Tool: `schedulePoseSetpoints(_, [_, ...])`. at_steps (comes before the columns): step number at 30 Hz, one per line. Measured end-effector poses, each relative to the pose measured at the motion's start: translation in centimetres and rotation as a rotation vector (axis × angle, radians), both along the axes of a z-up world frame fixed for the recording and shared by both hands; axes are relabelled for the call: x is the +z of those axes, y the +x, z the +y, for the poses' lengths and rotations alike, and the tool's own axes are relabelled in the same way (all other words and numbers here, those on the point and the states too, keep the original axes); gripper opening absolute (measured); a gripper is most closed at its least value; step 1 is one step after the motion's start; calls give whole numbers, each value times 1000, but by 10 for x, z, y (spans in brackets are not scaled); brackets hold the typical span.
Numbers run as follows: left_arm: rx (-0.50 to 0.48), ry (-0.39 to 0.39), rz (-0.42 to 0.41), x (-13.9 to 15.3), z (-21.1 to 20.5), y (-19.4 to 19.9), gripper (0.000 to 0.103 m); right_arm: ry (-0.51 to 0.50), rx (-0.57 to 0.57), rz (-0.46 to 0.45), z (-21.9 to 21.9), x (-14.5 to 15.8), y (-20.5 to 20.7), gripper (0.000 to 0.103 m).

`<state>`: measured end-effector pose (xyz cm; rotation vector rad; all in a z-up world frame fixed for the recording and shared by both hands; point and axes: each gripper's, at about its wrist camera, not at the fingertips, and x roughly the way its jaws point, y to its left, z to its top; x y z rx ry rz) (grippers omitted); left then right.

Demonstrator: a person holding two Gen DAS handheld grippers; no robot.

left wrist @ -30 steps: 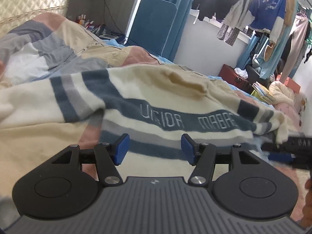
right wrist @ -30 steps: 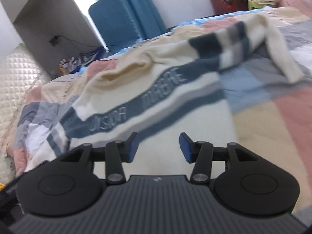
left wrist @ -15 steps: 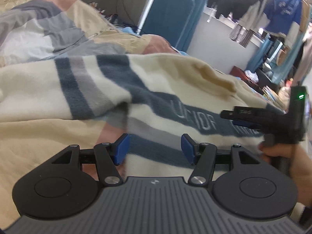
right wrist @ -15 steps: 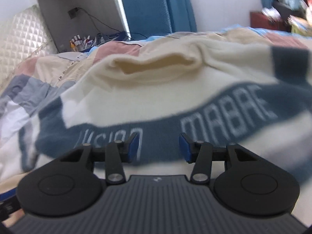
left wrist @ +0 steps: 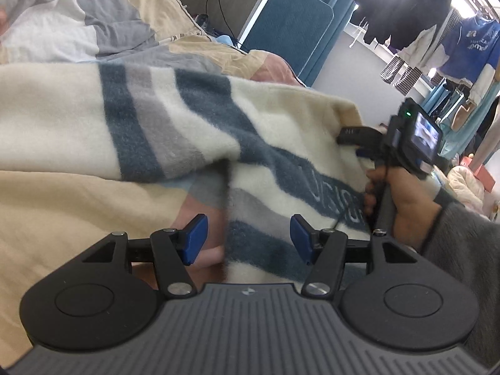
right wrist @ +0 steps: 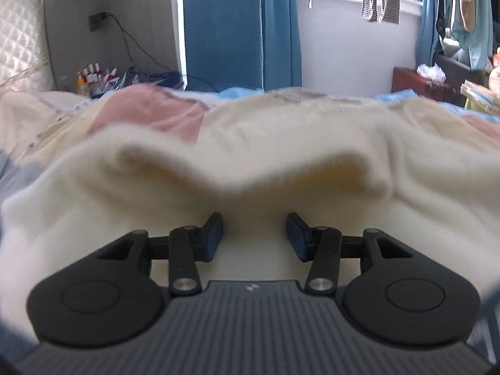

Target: Fold large clothes

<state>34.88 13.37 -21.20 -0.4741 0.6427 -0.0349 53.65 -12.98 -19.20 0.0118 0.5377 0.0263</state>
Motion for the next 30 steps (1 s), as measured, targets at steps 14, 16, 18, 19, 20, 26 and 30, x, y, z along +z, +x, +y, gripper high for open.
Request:
schedulePoseSetpoints(14, [5, -13, -7, -4, 0, 10, 64, 34, 23, -9, -13, 11, 4, 47])
schedulePoseSetpoints(16, [-12, -29, -9, -1, 1, 7, 64, 47, 35, -2, -17, 19, -13, 47])
schedulePoseSetpoints(18, [-33, -36, -1, 1, 0, 5, 64, 62, 48, 0, -23, 29, -35, 47])
schedulePoseSetpoints(19, [-40, -42, 11, 2, -1, 4, 64, 67, 53, 4, -26, 35, -48, 47])
schedulePoseSetpoints(20, [-49, -45, 13, 3, -2, 2, 64, 76, 56, 2, -31, 40, -60, 47])
schedulePoseSetpoints(26, [-51, -30, 6, 22, -11, -20, 64, 23, 99, 1, -59, 72, -148, 47])
schedulePoseSetpoints(30, [-46, -40, -17, 41, -9, -44, 64, -12, 74, 13, -80, 90, -200, 47])
